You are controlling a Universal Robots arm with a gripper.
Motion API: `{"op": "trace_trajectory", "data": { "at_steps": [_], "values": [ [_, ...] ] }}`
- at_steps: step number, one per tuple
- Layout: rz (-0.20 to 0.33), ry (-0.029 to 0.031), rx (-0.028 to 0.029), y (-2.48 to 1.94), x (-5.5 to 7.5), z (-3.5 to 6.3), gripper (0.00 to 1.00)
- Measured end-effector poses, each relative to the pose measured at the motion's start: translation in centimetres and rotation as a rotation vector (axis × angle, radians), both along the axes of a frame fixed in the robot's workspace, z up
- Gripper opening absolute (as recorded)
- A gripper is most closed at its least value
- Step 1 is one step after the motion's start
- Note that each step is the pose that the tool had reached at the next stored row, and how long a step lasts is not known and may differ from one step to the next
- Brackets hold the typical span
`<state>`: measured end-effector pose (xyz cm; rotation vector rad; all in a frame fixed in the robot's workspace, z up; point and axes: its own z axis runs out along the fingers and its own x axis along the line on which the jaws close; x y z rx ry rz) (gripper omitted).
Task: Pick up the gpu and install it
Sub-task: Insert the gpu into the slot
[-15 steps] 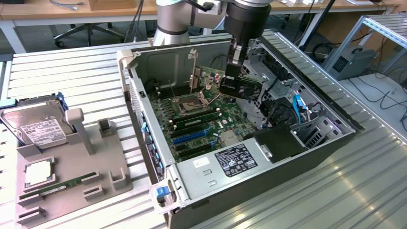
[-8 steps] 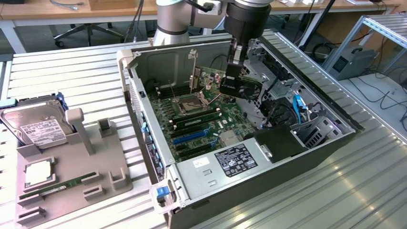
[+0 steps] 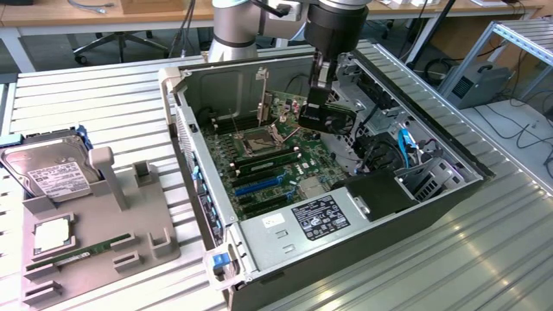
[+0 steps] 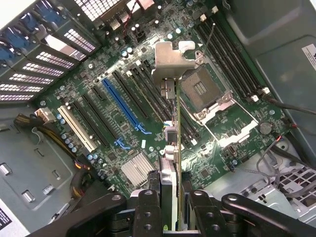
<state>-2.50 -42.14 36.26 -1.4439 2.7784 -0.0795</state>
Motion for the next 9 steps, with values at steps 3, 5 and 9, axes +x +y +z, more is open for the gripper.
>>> {"op": "trace_trajectory", "data": {
  "at_steps": [3, 5, 9],
  "values": [
    [0.007, 0.0001, 0.0000, 0.00, 0.00, 0.00, 0.27],
    [0.011, 0.0000, -0.0001, 0.00, 0.00, 0.00, 0.27],
    [0.020, 0.0001, 0.0000, 0.00, 0.00, 0.00, 0.27]
  ]
}}
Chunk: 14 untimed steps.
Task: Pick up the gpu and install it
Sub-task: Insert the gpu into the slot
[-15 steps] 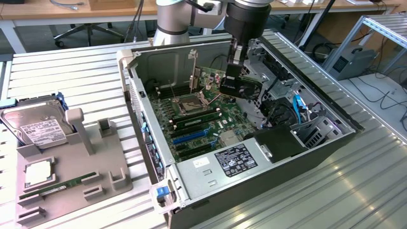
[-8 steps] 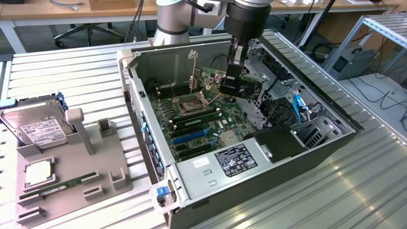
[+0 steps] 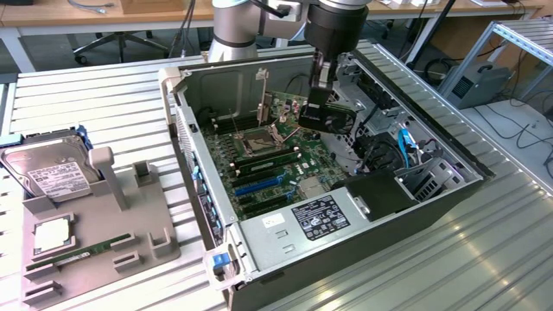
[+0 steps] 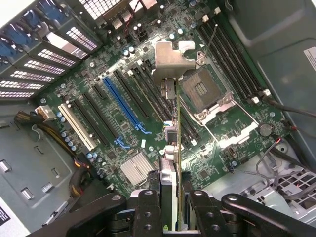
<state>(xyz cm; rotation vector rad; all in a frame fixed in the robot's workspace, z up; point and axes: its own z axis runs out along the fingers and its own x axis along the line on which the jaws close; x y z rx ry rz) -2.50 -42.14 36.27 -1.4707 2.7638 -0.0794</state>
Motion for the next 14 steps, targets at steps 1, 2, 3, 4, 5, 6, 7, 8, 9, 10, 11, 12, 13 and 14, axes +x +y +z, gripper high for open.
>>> {"op": "trace_trajectory", "data": {
  "at_steps": [1, 2, 3, 4, 5, 6, 7, 8, 9, 10, 11, 12, 13, 14],
  "values": [
    [0.003, 0.0000, 0.0000, 0.00, 0.00, 0.00, 0.27],
    [0.006, -0.0001, 0.0000, 0.00, 0.00, 0.00, 0.27],
    [0.010, -0.0001, 0.0000, 0.00, 0.00, 0.00, 0.27],
    [0.012, 0.0000, 0.0000, 0.00, 0.00, 0.00, 0.27],
    [0.017, 0.0000, 0.0000, 0.00, 0.00, 0.00, 0.27],
    [0.019, 0.0000, 0.0000, 0.00, 0.00, 0.00, 0.27],
    [0.021, -0.0001, 0.0000, 0.00, 0.00, 0.00, 0.27],
    [0.023, 0.0000, 0.0000, 0.00, 0.00, 0.00, 0.27],
    [0.025, 0.0000, 0.0000, 0.00, 0.00, 0.00, 0.27],
    [0.028, 0.0000, 0.0000, 0.00, 0.00, 0.00, 0.27],
    [0.030, -0.0001, 0.0000, 0.00, 0.00, 0.00, 0.27],
    [0.033, 0.0000, 0.0000, 0.00, 0.00, 0.00, 0.27],
    [0.035, 0.0000, 0.0000, 0.00, 0.00, 0.00, 0.27],
    [0.037, 0.0000, 0.0000, 0.00, 0.00, 0.00, 0.27]
  ]
}}
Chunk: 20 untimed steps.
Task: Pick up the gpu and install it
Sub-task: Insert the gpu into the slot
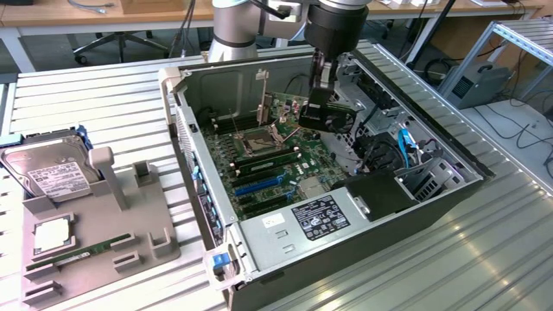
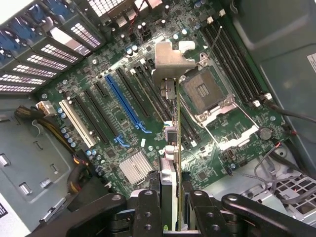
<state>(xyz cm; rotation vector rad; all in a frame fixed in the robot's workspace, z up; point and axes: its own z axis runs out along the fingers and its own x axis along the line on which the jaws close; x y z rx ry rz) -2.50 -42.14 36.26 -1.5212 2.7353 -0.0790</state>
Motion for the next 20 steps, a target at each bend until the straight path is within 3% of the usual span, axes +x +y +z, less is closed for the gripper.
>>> {"op": "trace_trajectory", "data": {
  "at_steps": [20],
  "values": [
    [0.047, 0.0000, 0.0000, 0.00, 0.00, -0.01, 0.27]
  ]
}}
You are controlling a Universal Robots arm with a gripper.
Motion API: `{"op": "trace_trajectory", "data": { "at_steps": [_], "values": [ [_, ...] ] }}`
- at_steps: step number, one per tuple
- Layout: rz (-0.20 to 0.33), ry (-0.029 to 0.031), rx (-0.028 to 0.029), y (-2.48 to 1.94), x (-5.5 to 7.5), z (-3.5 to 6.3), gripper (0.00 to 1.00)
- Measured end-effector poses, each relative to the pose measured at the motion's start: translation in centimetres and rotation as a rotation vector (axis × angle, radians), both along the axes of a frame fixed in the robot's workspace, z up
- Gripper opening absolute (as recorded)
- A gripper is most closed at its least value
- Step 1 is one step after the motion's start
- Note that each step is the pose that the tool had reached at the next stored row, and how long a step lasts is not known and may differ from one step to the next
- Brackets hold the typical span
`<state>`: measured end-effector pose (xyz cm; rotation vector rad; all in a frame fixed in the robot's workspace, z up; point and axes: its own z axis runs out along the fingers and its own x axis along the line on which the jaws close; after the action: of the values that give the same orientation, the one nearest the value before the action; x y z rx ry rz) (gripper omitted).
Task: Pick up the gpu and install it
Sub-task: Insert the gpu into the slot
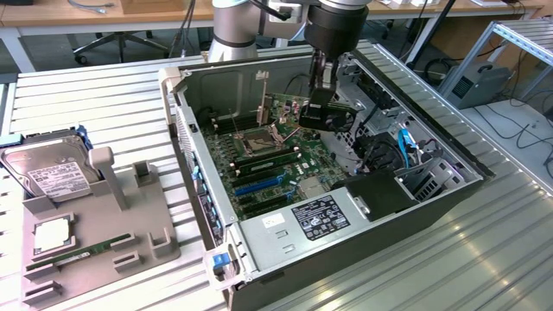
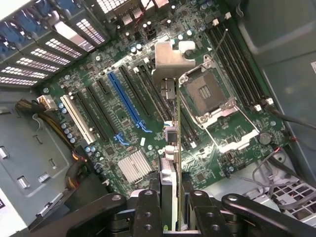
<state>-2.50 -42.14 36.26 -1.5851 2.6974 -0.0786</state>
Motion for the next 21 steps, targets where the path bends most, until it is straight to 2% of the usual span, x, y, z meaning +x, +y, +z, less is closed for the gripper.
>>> {"op": "trace_trajectory", "data": {
  "at_steps": [21],
  "values": [
    [0.053, 0.0000, 0.0000, 0.00, 0.00, 0.00, 0.27]
  ]
}}
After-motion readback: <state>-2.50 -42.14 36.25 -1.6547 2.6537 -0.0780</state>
